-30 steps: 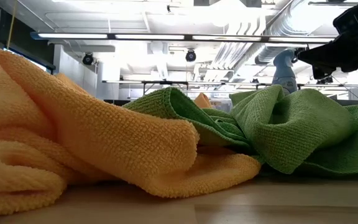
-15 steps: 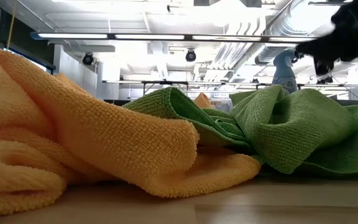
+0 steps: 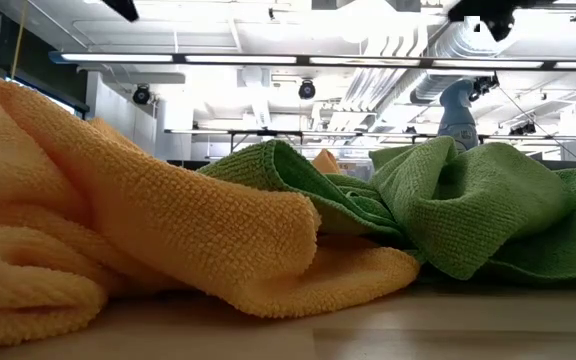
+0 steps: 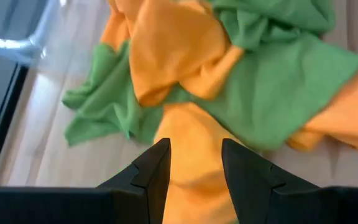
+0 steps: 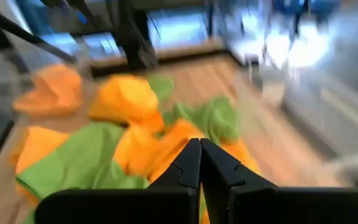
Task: Sort microfiber towel by color & place in baskets
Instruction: Put the green microfiber towel into the top transparent bin
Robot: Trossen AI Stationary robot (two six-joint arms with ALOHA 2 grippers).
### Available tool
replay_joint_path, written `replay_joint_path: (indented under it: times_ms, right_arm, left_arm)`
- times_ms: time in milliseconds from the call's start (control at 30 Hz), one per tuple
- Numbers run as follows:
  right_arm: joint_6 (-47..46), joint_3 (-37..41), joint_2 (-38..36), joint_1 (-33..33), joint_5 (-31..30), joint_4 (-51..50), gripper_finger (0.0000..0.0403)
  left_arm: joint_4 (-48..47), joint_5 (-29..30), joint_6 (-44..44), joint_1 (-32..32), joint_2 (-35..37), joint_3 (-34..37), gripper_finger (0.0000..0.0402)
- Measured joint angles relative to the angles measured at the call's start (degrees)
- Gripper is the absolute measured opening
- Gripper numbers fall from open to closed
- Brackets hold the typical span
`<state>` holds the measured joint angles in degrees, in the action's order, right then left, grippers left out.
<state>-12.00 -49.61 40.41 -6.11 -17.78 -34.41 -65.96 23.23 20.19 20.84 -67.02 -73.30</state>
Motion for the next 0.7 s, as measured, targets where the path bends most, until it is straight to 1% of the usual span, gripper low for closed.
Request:
replay_joint_path:
  times_ms: [133,233,367,433,533,700]
  right_arm:
    - [-12.54,-12.21,14.89,-0.07,-0.11,-13.86,0.0000]
    - [-21.17,-20.17,24.90,-0.74,0.79,-22.95,0.0000]
    - [-31.92,-28.61,35.44,-3.26,3.49,-30.45,0.0000]
    - [-39.32,-32.01,39.49,-4.82,5.02,-33.44,0.0000]
    - [-52.18,-35.67,43.96,-7.34,5.38,-36.03,0.0001]
    - [-67.02,-37.46,49.18,-10.93,5.81,-36.20,0.0022]
  left_arm:
    - [7.56,-1.40,-4.13,-2.69,6.04,8.01,0.0133]
    - [9.89,-3.39,-6.03,-3.73,9.93,13.55,0.0133]
    - [10.13,-3.55,-7.34,-4.32,15.53,19.31,0.0133]
    - [10.13,-3.51,-7.37,-4.45,18.50,21.41,0.0133]
    - [10.22,-2.52,-7.38,-4.45,22.63,23.38,0.0133]
    - [10.37,-0.03,-7.39,-4.44,27.23,24.92,0.0133]
